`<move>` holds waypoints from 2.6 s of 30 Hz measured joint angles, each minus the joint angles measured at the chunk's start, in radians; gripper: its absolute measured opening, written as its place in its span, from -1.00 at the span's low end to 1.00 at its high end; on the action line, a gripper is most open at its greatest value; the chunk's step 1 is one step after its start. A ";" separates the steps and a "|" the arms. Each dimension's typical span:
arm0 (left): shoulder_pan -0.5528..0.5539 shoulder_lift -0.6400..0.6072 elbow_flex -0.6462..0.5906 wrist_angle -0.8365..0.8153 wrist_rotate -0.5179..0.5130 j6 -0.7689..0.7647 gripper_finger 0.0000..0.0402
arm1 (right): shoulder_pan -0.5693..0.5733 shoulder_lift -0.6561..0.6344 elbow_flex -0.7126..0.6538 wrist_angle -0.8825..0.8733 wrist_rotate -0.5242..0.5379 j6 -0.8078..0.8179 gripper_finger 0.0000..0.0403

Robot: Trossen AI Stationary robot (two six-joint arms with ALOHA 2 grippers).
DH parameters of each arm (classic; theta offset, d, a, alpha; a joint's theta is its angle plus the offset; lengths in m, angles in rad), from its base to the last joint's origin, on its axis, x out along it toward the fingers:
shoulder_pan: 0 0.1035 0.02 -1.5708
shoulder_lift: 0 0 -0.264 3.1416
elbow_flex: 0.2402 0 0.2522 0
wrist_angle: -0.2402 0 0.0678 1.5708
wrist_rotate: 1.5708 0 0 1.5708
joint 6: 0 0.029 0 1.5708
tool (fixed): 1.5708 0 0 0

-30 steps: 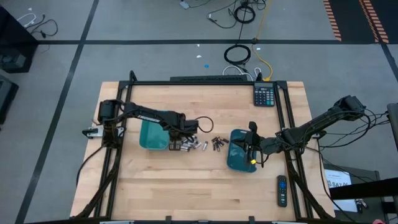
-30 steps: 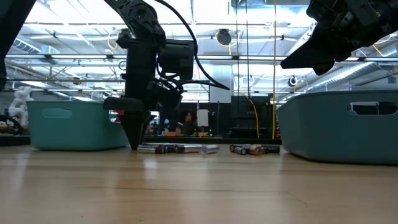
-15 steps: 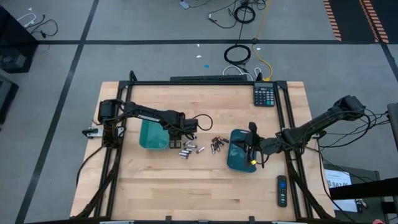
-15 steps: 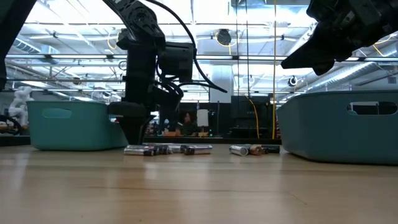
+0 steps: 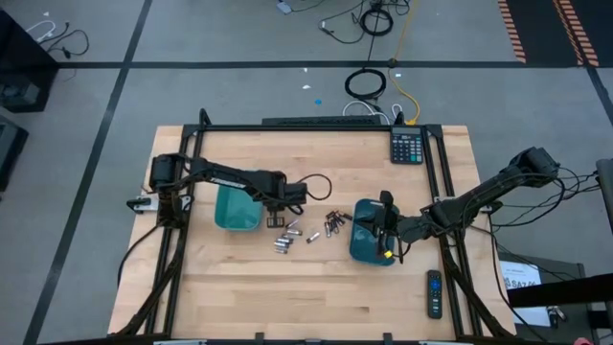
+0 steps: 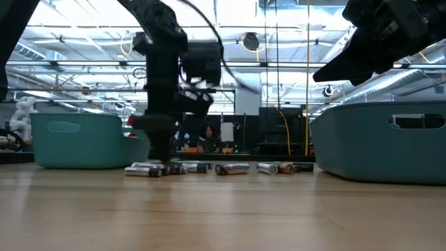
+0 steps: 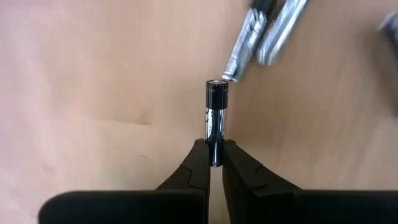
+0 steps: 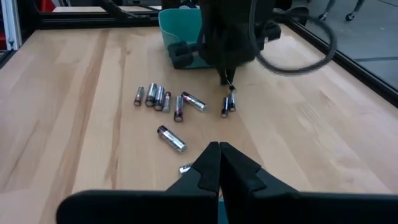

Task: Sort batteries
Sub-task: Put the silver battery into the green bin

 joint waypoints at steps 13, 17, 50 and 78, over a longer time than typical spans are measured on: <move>-0.052 -0.214 0.142 -0.577 0.070 -0.225 -0.89 | 0.000 0.000 0.000 0.008 0.001 -0.004 -1.00; -0.079 -0.227 0.142 -0.643 0.093 -0.257 -0.89 | 0.000 0.000 0.000 0.012 0.001 -0.011 -1.00; -0.551 -0.057 0.127 -0.183 -0.035 -0.281 0.06 | 0.000 0.000 0.000 0.012 0.000 -0.008 -1.00; -0.566 0.044 0.094 0.012 0.053 -0.275 -0.23 | 0.000 0.000 0.000 0.017 0.000 -0.002 -1.00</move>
